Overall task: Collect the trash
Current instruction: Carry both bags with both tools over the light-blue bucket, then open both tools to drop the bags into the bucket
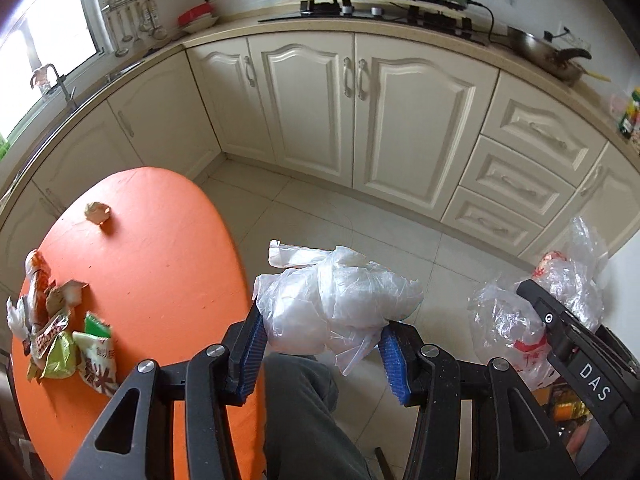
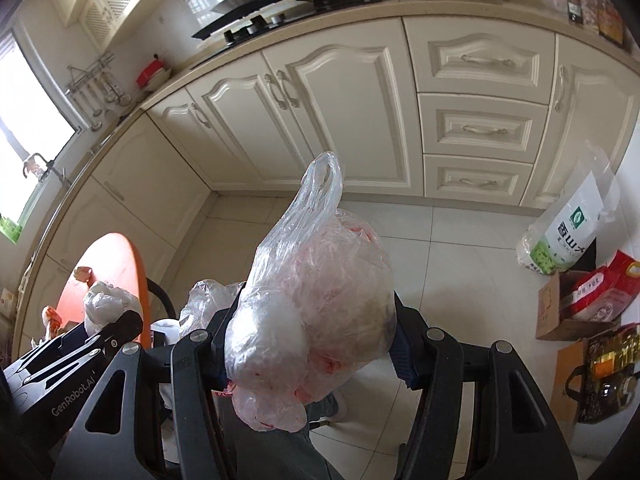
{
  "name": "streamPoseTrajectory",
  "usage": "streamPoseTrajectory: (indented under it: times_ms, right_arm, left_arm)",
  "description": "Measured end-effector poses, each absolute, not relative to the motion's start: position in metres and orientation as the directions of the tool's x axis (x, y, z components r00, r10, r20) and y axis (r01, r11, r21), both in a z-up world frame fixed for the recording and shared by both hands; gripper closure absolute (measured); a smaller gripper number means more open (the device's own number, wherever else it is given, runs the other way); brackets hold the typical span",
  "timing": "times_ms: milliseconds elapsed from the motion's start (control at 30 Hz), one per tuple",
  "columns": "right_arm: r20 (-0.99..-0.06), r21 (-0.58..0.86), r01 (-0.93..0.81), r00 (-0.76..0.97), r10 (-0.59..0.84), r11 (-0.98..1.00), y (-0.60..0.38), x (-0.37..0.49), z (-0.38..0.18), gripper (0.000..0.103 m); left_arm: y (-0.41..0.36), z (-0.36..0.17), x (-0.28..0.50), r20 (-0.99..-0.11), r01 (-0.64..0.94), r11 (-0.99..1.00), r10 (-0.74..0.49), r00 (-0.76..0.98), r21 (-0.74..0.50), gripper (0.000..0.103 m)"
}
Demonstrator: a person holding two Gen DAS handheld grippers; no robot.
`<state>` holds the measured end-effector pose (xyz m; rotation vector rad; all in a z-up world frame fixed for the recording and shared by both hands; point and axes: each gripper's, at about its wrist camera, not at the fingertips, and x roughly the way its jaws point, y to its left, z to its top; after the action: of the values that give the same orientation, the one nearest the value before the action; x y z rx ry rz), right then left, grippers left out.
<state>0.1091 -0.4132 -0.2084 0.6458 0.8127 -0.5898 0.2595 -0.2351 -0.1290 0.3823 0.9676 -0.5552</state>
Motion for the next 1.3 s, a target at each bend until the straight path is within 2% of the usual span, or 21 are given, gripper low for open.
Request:
streamPoseTrajectory:
  times_ms: [233,367,433,467,500,833,1167,1300]
  right_arm:
    - [-0.836,0.290,0.742,0.504,-0.218,0.605,-0.453,0.115,-0.237,0.043]
    - [-0.856,0.289,0.764,0.476,-0.202,0.576,-0.472,0.120,-0.256,0.043]
    - [-0.867,0.292,0.771,0.463,-0.185,0.565,-0.480,0.124,-0.266,0.043]
    - [-0.873,0.291,0.774,0.455,-0.175,0.562,-0.483,0.126,-0.271,0.043]
    - [-0.878,0.290,0.776,0.448,-0.166,0.560,-0.485,0.128,-0.276,0.043]
    - [-0.898,0.281,0.766,0.422,-0.123,0.579,-0.494,0.149,-0.295,0.042]
    - [-0.867,0.294,0.656,0.489,-0.094,0.695,-0.469,0.196,-0.276,0.042]
    - [-0.861,0.303,0.617,0.504,-0.069,0.726,-0.458,0.212,-0.271,0.037]
  left_arm:
    - [-0.305,-0.164,0.308,-0.890,0.632,0.773,-0.251,0.381,0.052,0.053]
    - [-0.334,-0.190,0.338,-0.916,0.643,0.766,-0.261,0.304,-0.005,0.049]
    - [-0.346,-0.200,0.357,-0.926,0.633,0.774,-0.263,0.269,-0.036,0.037]
    - [-0.347,-0.203,0.365,-0.931,0.623,0.780,-0.262,0.255,-0.049,0.026]
    - [-0.350,-0.207,0.375,-0.933,0.610,0.790,-0.262,0.246,-0.061,0.021]
    - [-0.368,-0.224,0.424,-0.942,0.556,0.831,-0.171,0.290,0.021,0.021]
    - [-0.373,-0.214,0.447,-0.908,0.487,0.867,-0.117,0.402,0.104,0.021]
    - [-0.367,-0.214,0.450,-0.896,0.441,0.890,-0.098,0.432,0.115,0.020]
